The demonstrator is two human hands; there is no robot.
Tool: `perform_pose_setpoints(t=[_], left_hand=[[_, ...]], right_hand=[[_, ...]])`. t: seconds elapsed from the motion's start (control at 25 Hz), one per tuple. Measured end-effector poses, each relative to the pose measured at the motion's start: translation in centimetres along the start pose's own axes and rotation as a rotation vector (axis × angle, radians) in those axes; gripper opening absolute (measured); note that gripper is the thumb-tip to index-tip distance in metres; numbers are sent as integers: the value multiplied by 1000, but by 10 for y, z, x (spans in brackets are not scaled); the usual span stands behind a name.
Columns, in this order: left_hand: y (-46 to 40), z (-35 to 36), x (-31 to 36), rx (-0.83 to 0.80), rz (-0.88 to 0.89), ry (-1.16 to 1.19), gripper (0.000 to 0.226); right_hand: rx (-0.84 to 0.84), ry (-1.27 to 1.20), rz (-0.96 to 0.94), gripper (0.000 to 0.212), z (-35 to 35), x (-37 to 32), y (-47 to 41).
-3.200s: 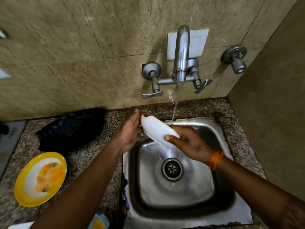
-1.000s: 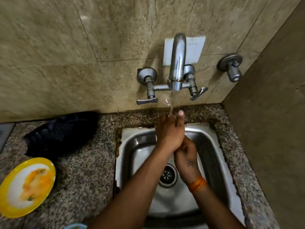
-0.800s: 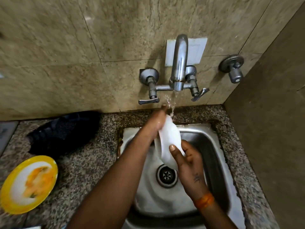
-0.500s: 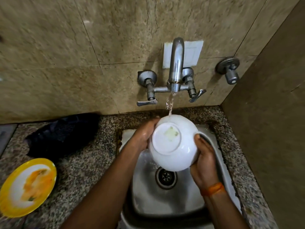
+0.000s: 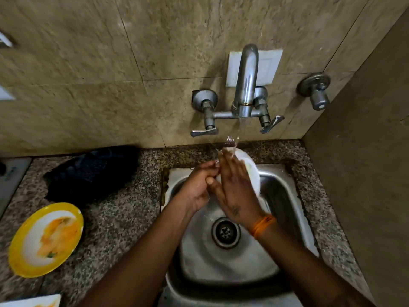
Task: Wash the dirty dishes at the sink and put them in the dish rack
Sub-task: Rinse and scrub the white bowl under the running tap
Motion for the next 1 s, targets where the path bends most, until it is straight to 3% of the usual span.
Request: perform_pose_setpoints(t=[0.16, 0.24, 0.32, 0.36, 0.48, 0.56, 0.72, 0.8, 0.92, 1.0], left_hand=[[0, -18, 0, 202, -52, 279, 20], [-4, -23, -2, 241, -27, 384, 25], [-3, -15, -9, 250, -29, 423, 28], [0, -3, -13, 244, -33, 448, 30], [7, 18, -26, 256, 34, 680, 40], [8, 8, -32, 217, -6, 688, 40], [23, -24, -29, 319, 59, 686, 25], [26, -32, -33, 300, 65, 716, 27], [31, -46, -36, 277, 56, 705, 34], [34, -52, -35, 229, 56, 690, 37]], right_hand=[[-117, 244, -261, 80, 26, 2, 45], [-21, 193, -131, 86, 14, 31, 43], [160, -46, 121, 85, 0, 45, 31], [183, -77, 126, 81, 2, 36, 26], [-40, 79, -210, 71, 24, -15, 26], [-43, 54, -211, 75, 18, -1, 28], [186, -211, 153, 93, -8, 54, 21], [172, -91, 77, 91, 0, 29, 27], [57, 68, -209, 85, 15, -15, 41], [113, -46, -139, 82, 8, -14, 38]])
Point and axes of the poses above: each hand's wrist, its own y-axis away from the middle knuckle, its own z-axis out of the palm, x = y × z, the point moved 7 cm from there along -y, towards the middle knuckle, and after that the axes turned 15 degrees about -y, right-handed, at the moved point
